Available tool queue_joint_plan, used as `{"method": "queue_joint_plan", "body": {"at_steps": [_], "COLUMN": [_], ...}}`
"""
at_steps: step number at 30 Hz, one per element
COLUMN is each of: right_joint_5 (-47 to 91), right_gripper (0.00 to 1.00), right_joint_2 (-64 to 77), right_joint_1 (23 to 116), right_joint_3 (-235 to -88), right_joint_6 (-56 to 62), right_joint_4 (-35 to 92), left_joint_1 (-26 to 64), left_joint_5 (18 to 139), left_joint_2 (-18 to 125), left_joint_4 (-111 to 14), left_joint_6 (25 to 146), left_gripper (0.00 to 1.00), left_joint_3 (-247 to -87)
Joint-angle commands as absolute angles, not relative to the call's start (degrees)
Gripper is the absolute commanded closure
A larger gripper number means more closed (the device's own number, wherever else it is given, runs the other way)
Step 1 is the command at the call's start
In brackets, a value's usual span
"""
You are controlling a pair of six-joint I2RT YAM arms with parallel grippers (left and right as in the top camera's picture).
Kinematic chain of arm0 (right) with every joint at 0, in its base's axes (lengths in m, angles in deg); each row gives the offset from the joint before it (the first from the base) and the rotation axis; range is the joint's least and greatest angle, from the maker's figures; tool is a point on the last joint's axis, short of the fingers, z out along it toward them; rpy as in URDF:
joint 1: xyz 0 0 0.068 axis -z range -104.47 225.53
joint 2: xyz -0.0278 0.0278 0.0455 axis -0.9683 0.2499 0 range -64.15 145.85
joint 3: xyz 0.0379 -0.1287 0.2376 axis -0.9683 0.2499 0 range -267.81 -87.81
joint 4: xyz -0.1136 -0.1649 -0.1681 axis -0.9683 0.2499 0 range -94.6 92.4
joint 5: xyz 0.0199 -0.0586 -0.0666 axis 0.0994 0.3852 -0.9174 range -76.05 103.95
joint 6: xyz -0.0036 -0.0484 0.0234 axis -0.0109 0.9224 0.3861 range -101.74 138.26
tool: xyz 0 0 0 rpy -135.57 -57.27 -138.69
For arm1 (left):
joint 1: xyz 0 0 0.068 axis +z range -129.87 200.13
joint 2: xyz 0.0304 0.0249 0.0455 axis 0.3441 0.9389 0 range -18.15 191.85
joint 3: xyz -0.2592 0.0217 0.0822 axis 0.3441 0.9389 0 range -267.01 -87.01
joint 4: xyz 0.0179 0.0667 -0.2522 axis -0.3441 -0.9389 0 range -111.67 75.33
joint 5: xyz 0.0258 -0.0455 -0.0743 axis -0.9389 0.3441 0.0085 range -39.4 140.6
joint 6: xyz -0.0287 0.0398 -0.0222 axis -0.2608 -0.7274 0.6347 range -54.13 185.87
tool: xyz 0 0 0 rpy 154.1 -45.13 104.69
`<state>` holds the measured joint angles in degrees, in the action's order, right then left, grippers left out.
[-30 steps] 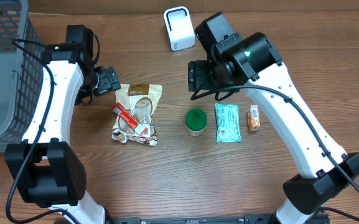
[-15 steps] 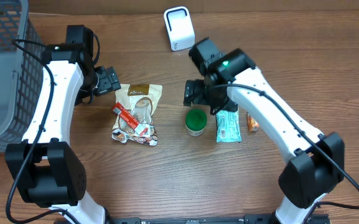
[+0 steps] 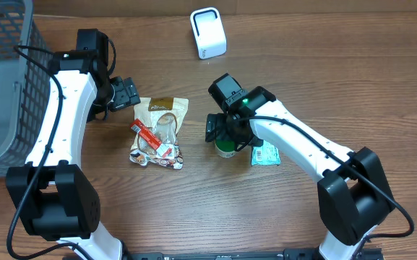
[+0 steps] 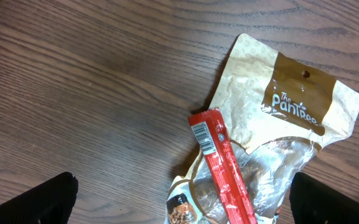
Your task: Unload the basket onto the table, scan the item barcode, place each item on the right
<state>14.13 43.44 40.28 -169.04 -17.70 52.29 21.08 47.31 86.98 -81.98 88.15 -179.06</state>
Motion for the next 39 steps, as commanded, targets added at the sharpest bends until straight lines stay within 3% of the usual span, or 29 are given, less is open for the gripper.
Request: {"method": "queue_joint_plan", "body": {"at_steps": [1,26,30,39], "right_joint_5": [14.1,14.1,14.1,14.0], "right_gripper": [0.0,0.08,0.15,0.21], "right_joint_2": [43.4,47.5,49.1,49.1], "right_joint_1": [40.3,39.9,39.8,39.9], "right_joint_3": [-167.7,-164.6,-164.6,-164.6], "right_joint_6": [-16.0,-12.7,-12.8,-12.7], "right_joint_4": [50.8,46.3,46.8,47.1], "left_joint_1": [21.1,21.1,21.1,21.1], "left_joint_5": [47.1,47.0,47.0,47.1], "left_joint_2": [86.6,86.6,86.6,86.6], "left_joint_4": [-81.9,-81.9,-81.9,-81.9], "left_joint_6": [87.3,87.3,87.3,87.3], "left_gripper": [0.0,0.0,0.0,0.0], "left_joint_3": [-180.0,-180.0,-180.0,-180.0]}}
